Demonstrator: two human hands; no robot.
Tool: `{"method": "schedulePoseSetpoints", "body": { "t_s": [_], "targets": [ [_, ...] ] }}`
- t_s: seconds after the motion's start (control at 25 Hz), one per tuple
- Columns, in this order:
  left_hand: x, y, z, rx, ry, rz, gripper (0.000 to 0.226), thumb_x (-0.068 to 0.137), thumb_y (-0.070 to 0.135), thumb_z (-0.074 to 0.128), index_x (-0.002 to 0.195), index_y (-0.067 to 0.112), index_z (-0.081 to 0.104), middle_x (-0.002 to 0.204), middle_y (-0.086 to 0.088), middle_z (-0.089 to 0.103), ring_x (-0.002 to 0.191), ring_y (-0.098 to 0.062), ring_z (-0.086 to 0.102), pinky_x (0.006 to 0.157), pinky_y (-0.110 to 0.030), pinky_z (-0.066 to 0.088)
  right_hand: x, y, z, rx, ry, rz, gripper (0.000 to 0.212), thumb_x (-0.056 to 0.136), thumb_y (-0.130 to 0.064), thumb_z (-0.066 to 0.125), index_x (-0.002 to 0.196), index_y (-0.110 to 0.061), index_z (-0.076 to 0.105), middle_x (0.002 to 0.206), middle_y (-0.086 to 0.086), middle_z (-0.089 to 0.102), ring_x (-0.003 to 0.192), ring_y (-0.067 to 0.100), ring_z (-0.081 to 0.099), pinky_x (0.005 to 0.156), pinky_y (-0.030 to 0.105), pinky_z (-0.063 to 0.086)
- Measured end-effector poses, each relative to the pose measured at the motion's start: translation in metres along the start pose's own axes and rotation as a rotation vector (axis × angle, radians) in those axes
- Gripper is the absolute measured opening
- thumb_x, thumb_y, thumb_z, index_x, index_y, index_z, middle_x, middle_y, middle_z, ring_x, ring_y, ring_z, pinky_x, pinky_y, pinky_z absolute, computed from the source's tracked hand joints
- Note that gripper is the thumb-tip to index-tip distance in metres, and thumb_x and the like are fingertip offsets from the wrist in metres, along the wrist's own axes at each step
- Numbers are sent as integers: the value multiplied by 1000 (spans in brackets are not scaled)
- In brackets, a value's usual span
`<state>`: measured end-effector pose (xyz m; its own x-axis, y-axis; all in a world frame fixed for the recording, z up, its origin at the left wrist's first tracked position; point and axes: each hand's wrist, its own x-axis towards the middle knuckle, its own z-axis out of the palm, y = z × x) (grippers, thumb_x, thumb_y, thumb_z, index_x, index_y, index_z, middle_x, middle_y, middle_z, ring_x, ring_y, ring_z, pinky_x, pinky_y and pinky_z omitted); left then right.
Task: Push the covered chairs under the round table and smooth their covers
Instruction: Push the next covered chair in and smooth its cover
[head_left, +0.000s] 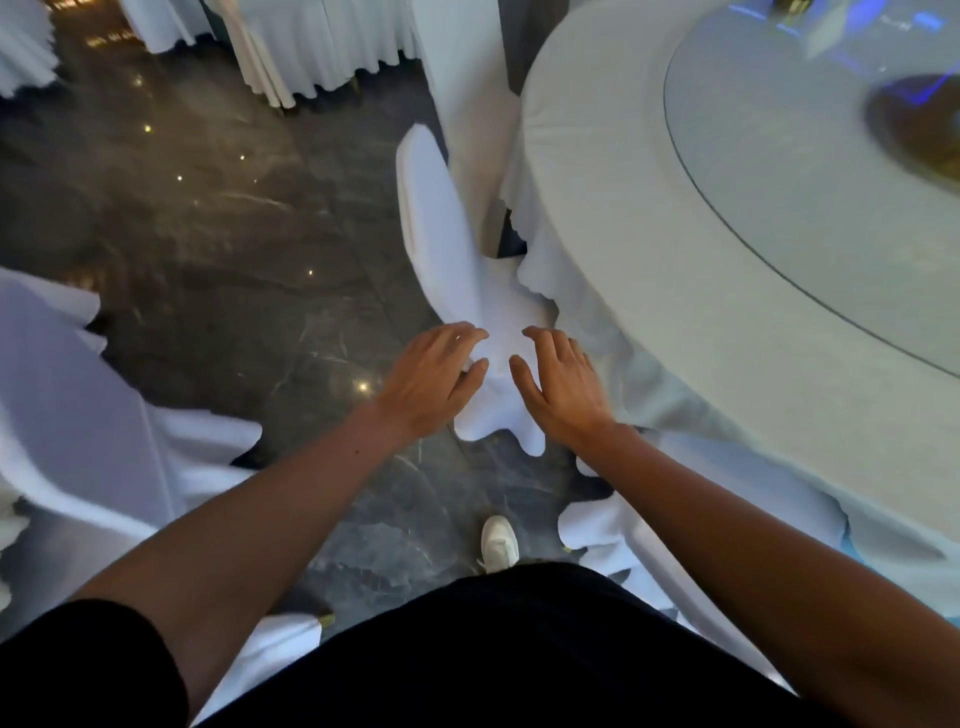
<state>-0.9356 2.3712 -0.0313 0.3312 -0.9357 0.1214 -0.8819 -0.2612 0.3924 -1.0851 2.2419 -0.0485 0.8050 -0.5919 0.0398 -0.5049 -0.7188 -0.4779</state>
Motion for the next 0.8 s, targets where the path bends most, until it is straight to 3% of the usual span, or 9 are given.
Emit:
{"method": "schedulePoseSetpoints", "body": {
  "t_s": [0.36,0.68,0.8],
  "targets": [
    [120,-106,-19,17,7,120,41,97,37,41,128,12,53,134,-9,55,122,-24,50,105,-41,41,144,-21,18,-17,5,74,48,101,-46,33,135,-14,43,137,8,51,123,29,48,104,43,39],
    [217,-254,-71,23,-153,534,39,95,33,42,124,9,53,131,-12,53,121,-28,47,106,-41,36,254,-97,66,-31,157,404,47,100,-45,38,133,-12,45,132,11,53,115,32,52,98,41,40],
    [247,-296,-88,18,-173,657,36,95,30,46,124,9,52,131,-11,52,124,-26,45,108,-40,35,279,-133,79,-79,221,448,48,100,-47,36,133,-12,44,131,12,54,115,32,52,97,41,40]
  ]
}}
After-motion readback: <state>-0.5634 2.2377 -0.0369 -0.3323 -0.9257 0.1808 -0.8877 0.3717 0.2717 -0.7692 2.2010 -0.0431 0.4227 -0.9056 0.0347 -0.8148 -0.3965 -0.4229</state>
